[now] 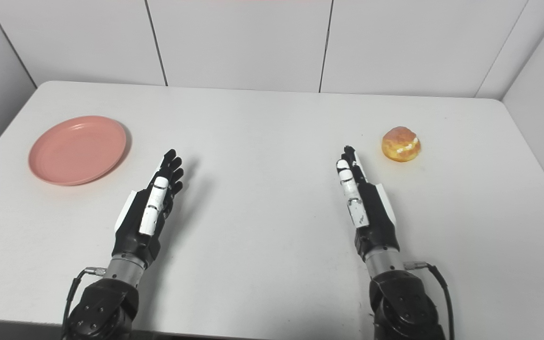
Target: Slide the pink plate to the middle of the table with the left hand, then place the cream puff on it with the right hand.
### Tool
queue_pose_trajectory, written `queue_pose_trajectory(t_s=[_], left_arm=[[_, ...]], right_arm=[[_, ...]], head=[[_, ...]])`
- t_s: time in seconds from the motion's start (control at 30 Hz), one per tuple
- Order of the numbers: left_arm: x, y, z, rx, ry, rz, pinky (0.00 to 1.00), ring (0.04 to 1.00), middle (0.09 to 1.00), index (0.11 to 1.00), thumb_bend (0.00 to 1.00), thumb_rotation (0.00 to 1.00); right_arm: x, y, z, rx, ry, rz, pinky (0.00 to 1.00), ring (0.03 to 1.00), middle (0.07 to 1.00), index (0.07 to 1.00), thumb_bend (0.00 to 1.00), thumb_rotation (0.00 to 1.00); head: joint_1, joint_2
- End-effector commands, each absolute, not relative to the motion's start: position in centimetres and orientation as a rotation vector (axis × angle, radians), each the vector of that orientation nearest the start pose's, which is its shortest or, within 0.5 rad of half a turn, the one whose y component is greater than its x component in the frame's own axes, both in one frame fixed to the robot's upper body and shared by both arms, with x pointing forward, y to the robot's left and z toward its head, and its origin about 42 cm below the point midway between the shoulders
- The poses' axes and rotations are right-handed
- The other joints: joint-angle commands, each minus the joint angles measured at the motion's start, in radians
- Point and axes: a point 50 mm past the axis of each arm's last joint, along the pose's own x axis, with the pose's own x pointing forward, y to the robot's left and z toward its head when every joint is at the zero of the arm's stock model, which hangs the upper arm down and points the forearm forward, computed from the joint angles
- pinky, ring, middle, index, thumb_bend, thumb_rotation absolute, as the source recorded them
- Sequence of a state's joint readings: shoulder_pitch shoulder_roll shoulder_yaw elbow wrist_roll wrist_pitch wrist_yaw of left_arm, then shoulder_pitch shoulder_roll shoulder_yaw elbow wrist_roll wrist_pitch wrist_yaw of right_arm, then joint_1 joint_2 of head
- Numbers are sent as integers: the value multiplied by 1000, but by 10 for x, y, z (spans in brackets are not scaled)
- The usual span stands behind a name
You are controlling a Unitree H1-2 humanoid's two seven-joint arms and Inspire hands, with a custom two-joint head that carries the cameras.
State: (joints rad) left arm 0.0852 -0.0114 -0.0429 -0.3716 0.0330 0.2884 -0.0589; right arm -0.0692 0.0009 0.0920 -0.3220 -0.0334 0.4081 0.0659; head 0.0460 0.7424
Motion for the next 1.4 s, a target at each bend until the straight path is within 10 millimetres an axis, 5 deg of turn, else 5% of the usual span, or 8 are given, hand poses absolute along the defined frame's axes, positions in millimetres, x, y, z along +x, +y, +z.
queue_pose_trajectory(t_s=[0.0,0.4,0.57,1.0,1.37], left_arm=[[242,203,160,46,-41,-65,1000,1000,1000,998,459,1000],[243,205,159,44,-42,-63,1000,1000,1000,990,471,1000],[243,206,157,43,-60,-56,1000,973,954,910,455,1000],[243,205,156,40,-45,-65,1000,1000,1000,984,457,1000],[243,199,146,52,-52,-71,1000,989,990,968,432,1000]], right_arm=[[297,-174,190,-37,-59,165,1000,1000,1000,1000,247,1000],[297,-173,190,-53,-64,156,1000,1000,1000,1000,243,1000],[297,-172,190,-27,-67,147,1000,1000,1000,1000,240,1000],[297,-172,189,-22,-65,138,1000,1000,1000,1000,234,1000],[297,-179,179,-28,-78,152,998,1000,1000,1000,221,1000]], head=[[-1,3],[-5,0],[-3,0],[0,-6],[85,-78]])
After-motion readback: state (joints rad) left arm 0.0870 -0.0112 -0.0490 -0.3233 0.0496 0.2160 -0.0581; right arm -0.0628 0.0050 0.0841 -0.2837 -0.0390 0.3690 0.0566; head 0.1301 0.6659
